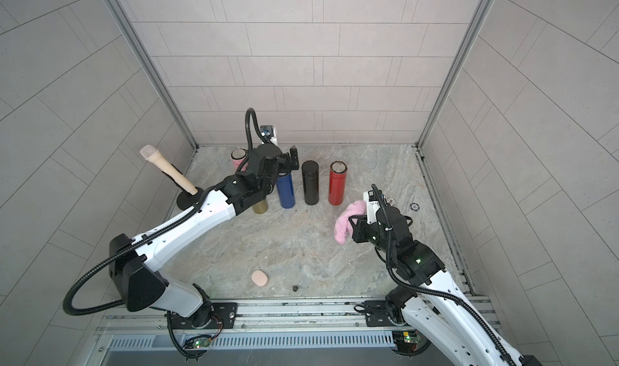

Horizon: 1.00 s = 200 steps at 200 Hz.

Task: Wipe the surface of the thermos
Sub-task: Place the thermos at the center of the board, then pick up the thermos from the center of the board.

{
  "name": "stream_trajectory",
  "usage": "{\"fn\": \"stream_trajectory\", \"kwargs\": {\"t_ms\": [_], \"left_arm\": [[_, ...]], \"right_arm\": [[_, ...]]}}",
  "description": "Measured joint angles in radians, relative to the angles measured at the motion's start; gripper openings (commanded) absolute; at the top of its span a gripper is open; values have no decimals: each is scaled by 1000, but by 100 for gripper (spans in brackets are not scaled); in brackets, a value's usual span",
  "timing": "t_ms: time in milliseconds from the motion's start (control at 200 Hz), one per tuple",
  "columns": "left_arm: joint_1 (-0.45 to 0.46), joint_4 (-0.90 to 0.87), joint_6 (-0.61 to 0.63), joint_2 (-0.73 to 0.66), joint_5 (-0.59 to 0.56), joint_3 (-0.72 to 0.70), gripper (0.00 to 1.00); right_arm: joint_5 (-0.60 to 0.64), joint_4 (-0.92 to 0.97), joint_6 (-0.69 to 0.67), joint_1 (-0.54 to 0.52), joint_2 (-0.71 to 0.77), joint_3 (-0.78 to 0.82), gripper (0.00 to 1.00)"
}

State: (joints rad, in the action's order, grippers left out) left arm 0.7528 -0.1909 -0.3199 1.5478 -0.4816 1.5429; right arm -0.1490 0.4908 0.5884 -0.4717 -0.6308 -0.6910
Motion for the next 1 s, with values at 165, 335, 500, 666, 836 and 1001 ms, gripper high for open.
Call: {"fn": "stream_trajectory", "kwargs": {"t_ms": [165,335,500,666,836,1001], "left_arm": [[61,-130,24,145,115,274,100],[121,-226,44,343,201,430,97],[148,-293,47,474,232,471,94],[146,-340,38,549,247,526,93],[141,-346,19,592,253,587,92],[135,-354,4,618,252,619,94]], "right_arm": [[26,27,34,61,17,47,0],[17,37,58,108,23,106,0],[6,38,68,119,29,123,0],[-7,36,69,134,36,125,0],[-22,36,70,144,37,127,0],[-34,36,70,156,42,127,0]]}}
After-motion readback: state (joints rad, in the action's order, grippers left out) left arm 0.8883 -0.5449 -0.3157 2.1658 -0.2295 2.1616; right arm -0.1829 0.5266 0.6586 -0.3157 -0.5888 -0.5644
